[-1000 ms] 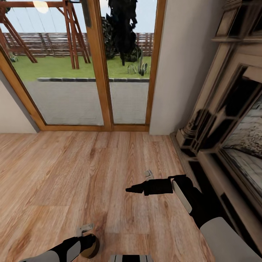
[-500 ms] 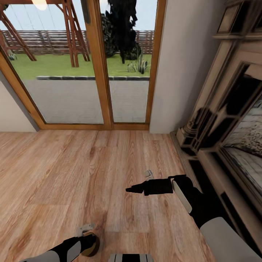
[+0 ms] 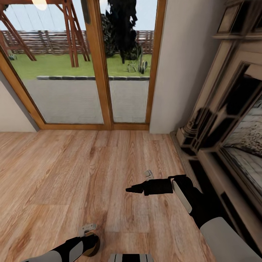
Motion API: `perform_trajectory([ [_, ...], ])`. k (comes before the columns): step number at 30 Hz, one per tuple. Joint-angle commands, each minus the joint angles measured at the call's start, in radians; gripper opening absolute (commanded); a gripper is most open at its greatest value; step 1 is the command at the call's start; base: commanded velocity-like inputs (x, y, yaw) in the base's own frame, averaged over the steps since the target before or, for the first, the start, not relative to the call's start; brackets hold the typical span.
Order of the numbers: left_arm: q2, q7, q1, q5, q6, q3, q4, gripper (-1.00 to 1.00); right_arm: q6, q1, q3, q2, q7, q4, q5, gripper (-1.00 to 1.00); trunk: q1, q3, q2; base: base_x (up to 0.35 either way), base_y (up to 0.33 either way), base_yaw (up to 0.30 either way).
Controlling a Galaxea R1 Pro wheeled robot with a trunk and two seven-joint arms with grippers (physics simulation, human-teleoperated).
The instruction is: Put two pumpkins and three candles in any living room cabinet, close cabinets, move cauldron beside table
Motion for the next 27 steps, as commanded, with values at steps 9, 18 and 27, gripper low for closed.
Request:
perform_trajectory([
  [9,0.001,0.005,0.000,0.007,0.004,-0.008,-0.002,1.00,0.005,-0.001,0.002,-0.001,-0.001,0.000,-0.005,1.00,0.000,-0.001,0.000,0.000,0.000,0.000],
  [18,0.001,0.006,0.000,0.011,-0.044,-0.008,0.001,1.00,0.005,-0.001,0.002,-0.001,-0.001,0.000,-0.005,1.00,0.003,-0.024,-0.002,0.000,0.000,0.000],
  [27,0.001,0.006,0.000,0.012,-0.049,-0.008,0.003,1.00,0.005,-0.001,0.002,-0.001,-0.001,0.000,-0.005,1.00,0.003,-0.024,-0.002,0.000,0.000,0.000],
])
